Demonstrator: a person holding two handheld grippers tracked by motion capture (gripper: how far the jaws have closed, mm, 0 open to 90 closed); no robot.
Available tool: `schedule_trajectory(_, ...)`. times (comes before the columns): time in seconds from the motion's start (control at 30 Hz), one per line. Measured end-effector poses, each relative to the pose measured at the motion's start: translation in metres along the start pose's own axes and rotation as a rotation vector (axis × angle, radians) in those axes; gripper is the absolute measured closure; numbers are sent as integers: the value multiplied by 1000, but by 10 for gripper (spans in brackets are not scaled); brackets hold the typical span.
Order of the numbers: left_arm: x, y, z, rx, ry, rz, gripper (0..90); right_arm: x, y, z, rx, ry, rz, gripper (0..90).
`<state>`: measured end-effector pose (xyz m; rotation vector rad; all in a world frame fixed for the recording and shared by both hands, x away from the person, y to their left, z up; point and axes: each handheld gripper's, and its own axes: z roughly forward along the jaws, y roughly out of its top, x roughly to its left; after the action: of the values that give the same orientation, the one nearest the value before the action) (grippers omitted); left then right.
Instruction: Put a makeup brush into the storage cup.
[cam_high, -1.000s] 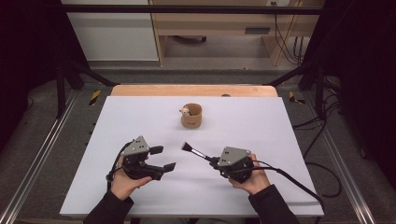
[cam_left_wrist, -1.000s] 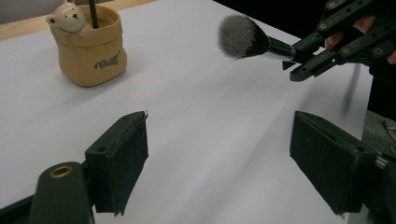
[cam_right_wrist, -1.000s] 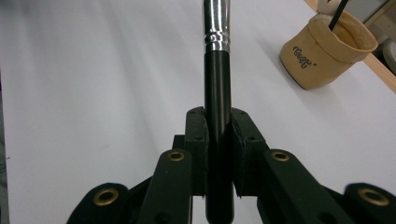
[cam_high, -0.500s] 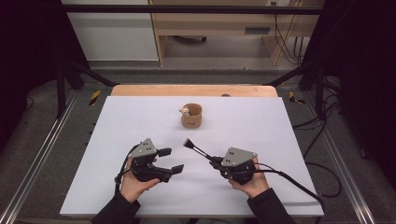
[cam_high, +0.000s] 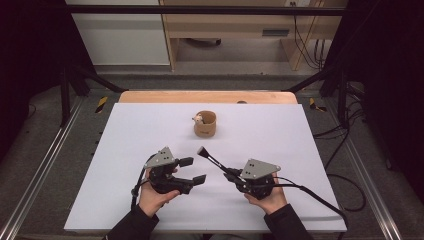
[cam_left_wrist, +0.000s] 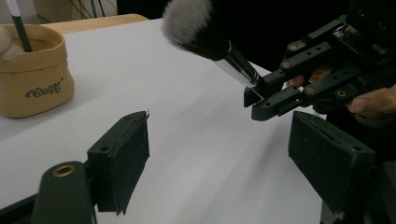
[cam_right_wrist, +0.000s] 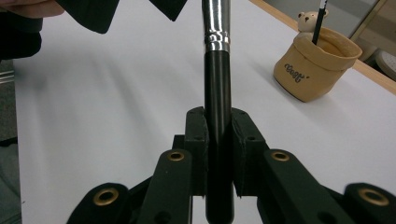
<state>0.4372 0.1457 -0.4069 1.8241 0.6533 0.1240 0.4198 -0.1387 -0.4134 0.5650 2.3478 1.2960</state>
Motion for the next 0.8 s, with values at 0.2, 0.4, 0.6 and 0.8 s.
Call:
schedule_trajectory(0.2, -4, 2, 7, -14, -7, 6, 204, -1, -1, -2, -22, 3, 18, 791)
schedule_trajectory(0.4, -6, 4, 11, -28, -16, 6, 213, 0, -1, -2, -29, 5, 24, 791)
schedule_trajectory(0.6, -8, 4, 14, -38, -31, 3, 222, 1, -1, -1, -40, 12, 30, 791)
schedule_trajectory(0.8, -10, 5, 19, -41, -42, 4, 232, 2, -1, -1, -43, 16, 30, 791)
